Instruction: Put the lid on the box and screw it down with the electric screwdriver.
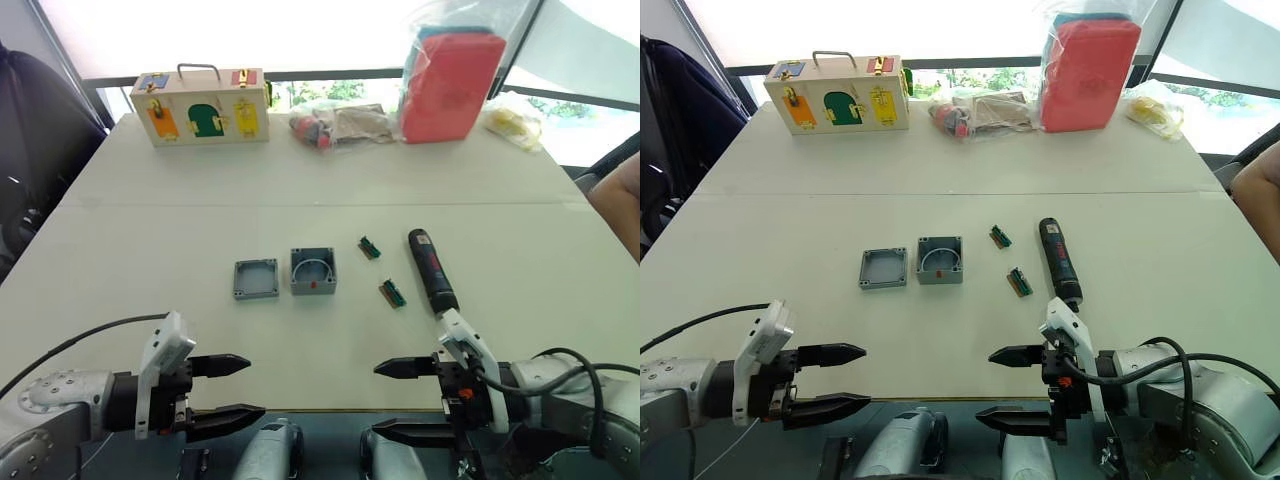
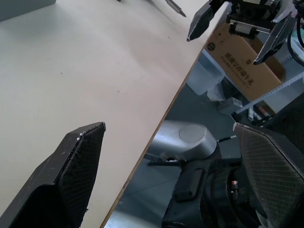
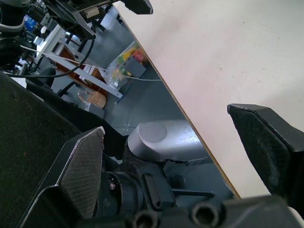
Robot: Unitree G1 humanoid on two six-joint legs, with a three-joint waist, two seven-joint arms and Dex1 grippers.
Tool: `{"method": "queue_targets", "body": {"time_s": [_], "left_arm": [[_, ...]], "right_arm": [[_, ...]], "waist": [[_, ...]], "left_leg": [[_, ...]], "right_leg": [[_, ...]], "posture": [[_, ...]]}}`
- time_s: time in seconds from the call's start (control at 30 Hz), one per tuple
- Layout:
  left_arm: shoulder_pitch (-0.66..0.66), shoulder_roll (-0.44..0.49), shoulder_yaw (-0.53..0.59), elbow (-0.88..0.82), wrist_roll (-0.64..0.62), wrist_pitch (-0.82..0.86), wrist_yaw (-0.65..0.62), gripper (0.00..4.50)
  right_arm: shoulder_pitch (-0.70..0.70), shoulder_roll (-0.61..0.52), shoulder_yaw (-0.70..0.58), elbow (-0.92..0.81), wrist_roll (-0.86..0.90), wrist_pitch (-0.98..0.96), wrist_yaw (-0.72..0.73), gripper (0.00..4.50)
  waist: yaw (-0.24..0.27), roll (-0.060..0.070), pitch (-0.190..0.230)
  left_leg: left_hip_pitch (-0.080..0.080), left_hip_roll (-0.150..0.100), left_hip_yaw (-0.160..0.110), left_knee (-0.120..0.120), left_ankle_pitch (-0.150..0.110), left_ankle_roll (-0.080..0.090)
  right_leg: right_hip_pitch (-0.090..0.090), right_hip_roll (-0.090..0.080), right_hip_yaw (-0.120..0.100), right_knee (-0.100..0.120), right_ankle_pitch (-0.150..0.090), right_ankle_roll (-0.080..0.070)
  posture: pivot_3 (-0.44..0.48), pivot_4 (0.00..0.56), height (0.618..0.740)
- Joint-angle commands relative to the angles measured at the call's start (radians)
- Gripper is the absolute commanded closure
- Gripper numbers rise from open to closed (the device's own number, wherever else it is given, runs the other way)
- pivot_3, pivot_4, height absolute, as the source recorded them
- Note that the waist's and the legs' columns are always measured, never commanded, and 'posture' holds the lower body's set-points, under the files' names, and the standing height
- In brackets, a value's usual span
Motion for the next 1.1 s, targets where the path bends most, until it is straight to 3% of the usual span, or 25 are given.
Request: {"method": "queue_targets", "body": {"time_s": [0.03, 0.37, 0.63, 0.73, 0.87, 0.93, 1.0, 1.1], "left_arm": [[-0.002, 0.013, 0.029, -0.011, -0.015, -0.006, -0.003, 0.05], [-0.020, 0.006, 0.024, -0.002, -0.018, -0.016, 0.011, 0.05], [-0.052, -0.002, 0.026, 0.034, -0.011, -0.012, 0.055, 0.05], [-0.115, 0.018, 0.027, 0.083, 0.018, -0.004, 0.093, 0.05], [-0.309, 0.102, -0.005, 0.166, 0.018, 0.055, 0.110, 0.05], [-0.485, 0.138, -0.053, 0.222, -0.015, 0.090, 0.072, 0.05], [-0.701, 0.160, -0.160, 0.274, 0.013, 0.113, 0.017, 0.05], [-0.989, 0.151, -0.398, 0.374, 0.185, 0.090, -0.091, 0.05]], "right_arm": [[-0.008, -0.003, 0.009, -0.011, -0.001, -0.014, 0.012, 0.00], [-0.030, -0.005, 0.058, 0.009, -0.096, -0.048, 0.011, 0.00], [-0.106, 0.038, 0.031, 0.052, -0.028, -0.024, -0.007, 0.00], [-0.169, 0.073, -0.009, 0.067, 0.029, 0.017, -0.085, 0.00], [-0.268, 0.104, -0.066, 0.072, 0.175, 0.116, -0.231, 0.00], [-0.332, 0.131, -0.085, 0.076, 0.239, 0.125, -0.303, 0.00], [-0.395, 0.158, -0.092, 0.071, 0.241, 0.105, -0.356, 0.00], [-0.463, 0.172, -0.073, 0.062, 0.229, 0.108, -0.412, 0.00]], "waist": [[0.000, 0.000, 0.000], [0.000, 0.000, 0.000], [0.000, 0.000, 0.000], [0.000, 0.000, 0.000], [0.004, -0.001, 0.000], [0.003, -0.001, 0.000], [0.006, -0.003, 0.001], [0.010, -0.003, 0.002]], "left_leg": [[0.000, 0.000, 0.000, 0.000, 0.000, 0.000], [0.000, 0.000, 0.000, 0.000, 0.000, 0.000], [0.000, 0.000, 0.000, 0.000, 0.000, 0.000], [0.000, 0.000, 0.000, 0.000, 0.000, 0.000], [0.000, 0.000, -0.001, 0.000, 0.000, 0.000], [0.000, 0.000, -0.001, 0.000, 0.000, 0.000], [-0.001, 0.000, -0.001, 0.000, 0.000, -0.001], [-0.003, -0.002, -0.001, 0.002, 0.001, -0.001]], "right_leg": [[0.000, 0.000, 0.000, 0.000, 0.000, 0.000], [0.000, 0.000, 0.000, 0.000, 0.000, 0.000], [0.000, 0.000, 0.000, 0.000, 0.000, 0.000], [-0.001, 0.000, 0.000, 0.000, 0.000, 0.000], [-0.001, 0.000, -0.001, 0.001, 0.000, 0.000], [-0.001, 0.001, -0.001, 0.000, 0.000, 0.000], [-0.003, 0.002, -0.001, 0.001, 0.001, 0.000], [-0.002, 0.004, -0.002, 0.004, 0.004, 0.005]], "posture": [[0.000, 0.150, 0.740], [0.000, 0.150, 0.740], [0.000, 0.150, 0.740], [0.000, 0.150, 0.740], [0.000, 0.150, 0.740], [0.000, 0.150, 0.740], [0.000, 0.150, 0.740], [0.000, 0.150, 0.740]]}}
